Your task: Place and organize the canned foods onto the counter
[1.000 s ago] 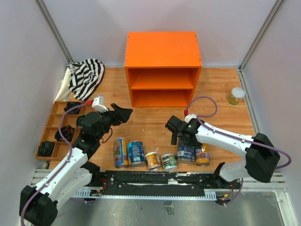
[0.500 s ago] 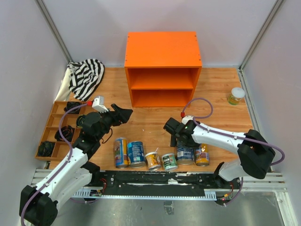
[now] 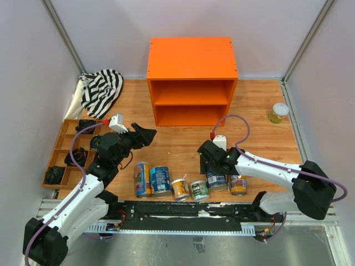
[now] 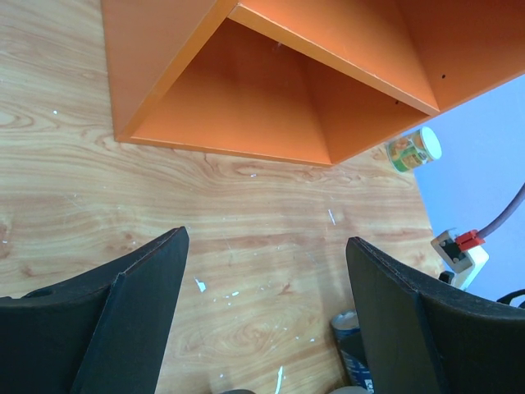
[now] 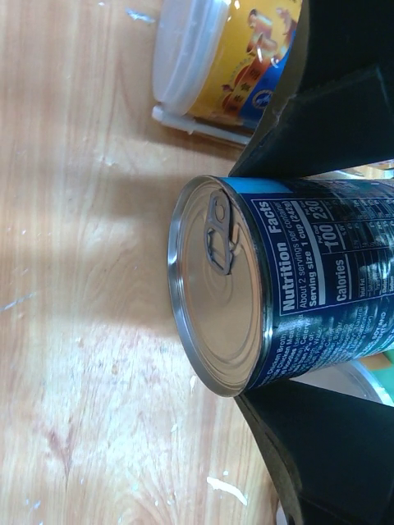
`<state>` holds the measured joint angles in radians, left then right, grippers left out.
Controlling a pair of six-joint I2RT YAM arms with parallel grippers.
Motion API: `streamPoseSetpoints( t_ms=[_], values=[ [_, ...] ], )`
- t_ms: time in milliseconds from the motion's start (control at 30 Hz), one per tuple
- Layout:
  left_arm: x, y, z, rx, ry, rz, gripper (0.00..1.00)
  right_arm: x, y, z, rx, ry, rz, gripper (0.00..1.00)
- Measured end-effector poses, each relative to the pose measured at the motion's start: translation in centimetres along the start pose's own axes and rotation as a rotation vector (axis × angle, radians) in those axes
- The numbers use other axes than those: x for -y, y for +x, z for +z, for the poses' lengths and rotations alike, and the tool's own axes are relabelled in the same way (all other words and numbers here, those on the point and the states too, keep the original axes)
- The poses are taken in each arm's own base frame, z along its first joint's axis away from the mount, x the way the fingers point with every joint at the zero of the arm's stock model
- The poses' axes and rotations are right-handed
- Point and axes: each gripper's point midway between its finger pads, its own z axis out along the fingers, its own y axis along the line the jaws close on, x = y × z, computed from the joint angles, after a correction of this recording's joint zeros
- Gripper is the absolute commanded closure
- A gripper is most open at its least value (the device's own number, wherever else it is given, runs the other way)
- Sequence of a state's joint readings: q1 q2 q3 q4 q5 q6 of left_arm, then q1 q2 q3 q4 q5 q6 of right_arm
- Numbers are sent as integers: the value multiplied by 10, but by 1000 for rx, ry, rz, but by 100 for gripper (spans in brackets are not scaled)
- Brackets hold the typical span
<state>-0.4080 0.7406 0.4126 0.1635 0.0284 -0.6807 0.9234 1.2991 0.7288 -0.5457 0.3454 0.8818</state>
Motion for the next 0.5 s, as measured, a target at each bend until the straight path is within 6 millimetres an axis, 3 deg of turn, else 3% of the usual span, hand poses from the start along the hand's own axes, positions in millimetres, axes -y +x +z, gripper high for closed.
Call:
streamPoseSetpoints(
  t_ms=[500],
  values=[
    [0,0,0,0,0,3,18,-22,-28,-4,89,-96,-156,90]
  ],
)
